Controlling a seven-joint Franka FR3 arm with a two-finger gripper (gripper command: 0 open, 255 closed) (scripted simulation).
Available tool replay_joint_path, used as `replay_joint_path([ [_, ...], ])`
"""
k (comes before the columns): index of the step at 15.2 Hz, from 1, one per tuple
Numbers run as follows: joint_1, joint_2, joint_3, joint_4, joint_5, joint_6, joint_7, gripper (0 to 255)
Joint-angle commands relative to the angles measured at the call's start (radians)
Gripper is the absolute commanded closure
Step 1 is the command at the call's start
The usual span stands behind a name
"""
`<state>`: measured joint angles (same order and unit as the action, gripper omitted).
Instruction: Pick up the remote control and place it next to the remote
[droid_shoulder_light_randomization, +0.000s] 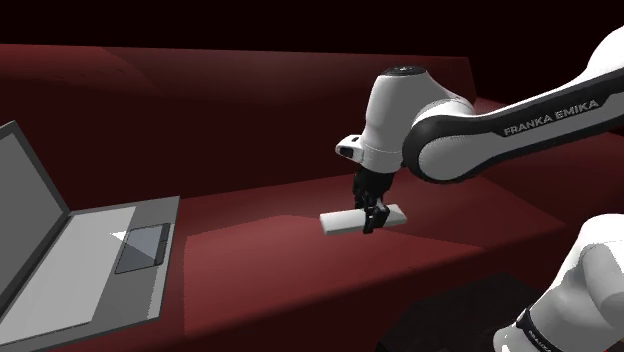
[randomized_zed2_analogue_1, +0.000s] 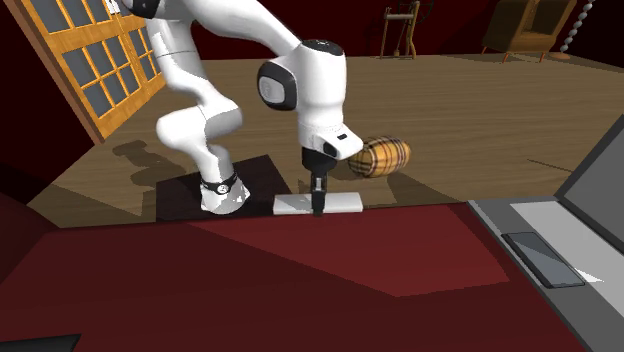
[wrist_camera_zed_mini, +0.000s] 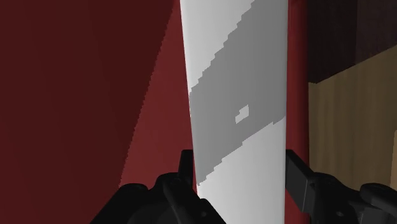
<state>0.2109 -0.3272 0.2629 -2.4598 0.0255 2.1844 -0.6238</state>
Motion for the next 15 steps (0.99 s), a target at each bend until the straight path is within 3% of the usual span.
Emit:
replay_joint_path([
  [1,-0.011,-0.06,-0.036,-0.048,0.006,-0.009,-0.054,255],
  [8,-0.07,-0.218,-0.17,-0.182,-0.027,-0.029,-0.226,255],
  [15,-0.163,-0.328,-0.315,-0.259,-0.106,-0.056,-0.404,255],
])
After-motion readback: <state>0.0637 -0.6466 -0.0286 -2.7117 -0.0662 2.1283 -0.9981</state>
